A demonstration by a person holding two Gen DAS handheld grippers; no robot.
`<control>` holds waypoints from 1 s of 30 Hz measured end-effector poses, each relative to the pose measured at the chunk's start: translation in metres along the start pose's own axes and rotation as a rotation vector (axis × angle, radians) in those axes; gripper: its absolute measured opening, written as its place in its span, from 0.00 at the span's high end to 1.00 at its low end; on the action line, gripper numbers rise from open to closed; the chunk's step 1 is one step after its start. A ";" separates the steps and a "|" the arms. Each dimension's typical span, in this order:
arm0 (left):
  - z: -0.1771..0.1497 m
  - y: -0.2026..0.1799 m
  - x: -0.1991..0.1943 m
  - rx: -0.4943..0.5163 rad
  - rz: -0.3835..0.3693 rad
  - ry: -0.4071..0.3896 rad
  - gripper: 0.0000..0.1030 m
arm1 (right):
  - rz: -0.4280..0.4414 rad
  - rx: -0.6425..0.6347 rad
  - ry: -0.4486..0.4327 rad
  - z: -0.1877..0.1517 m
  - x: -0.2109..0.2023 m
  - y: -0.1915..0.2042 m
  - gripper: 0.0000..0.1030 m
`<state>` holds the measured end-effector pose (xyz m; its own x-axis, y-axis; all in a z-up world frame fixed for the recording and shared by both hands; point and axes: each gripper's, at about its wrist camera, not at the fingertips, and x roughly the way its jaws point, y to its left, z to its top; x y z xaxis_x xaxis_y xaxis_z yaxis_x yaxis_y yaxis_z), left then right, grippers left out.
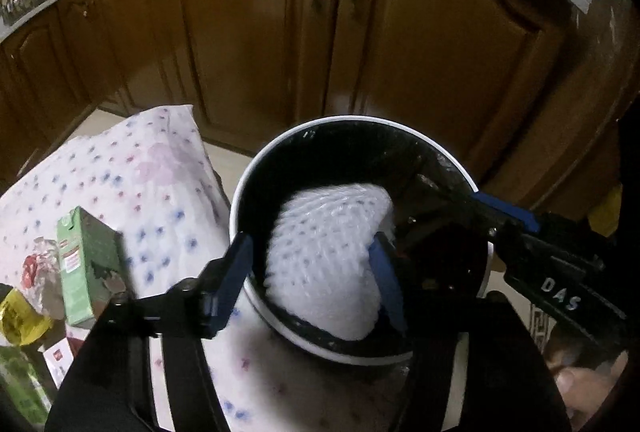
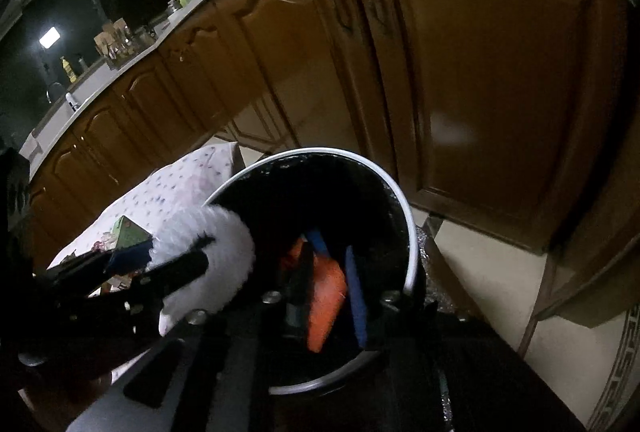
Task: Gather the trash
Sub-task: 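Carry both items over the black bin and open both tools to drop them, then grasp the white sponge block with left tool while right tool grasps white milk carton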
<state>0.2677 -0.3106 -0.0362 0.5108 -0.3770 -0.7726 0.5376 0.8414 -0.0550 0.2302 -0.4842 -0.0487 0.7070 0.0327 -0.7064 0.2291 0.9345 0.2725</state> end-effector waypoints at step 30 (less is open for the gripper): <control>-0.177 0.122 -0.185 -0.249 0.165 -0.284 0.26 | 0.273 -0.036 -0.038 -0.073 -0.063 0.110 0.00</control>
<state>0.1202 -0.0697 -0.0121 0.7599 -0.2918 -0.5808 0.2723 0.9543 -0.1232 0.1621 -0.3580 -0.0224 0.7640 0.2720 -0.5851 0.0034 0.9051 0.4252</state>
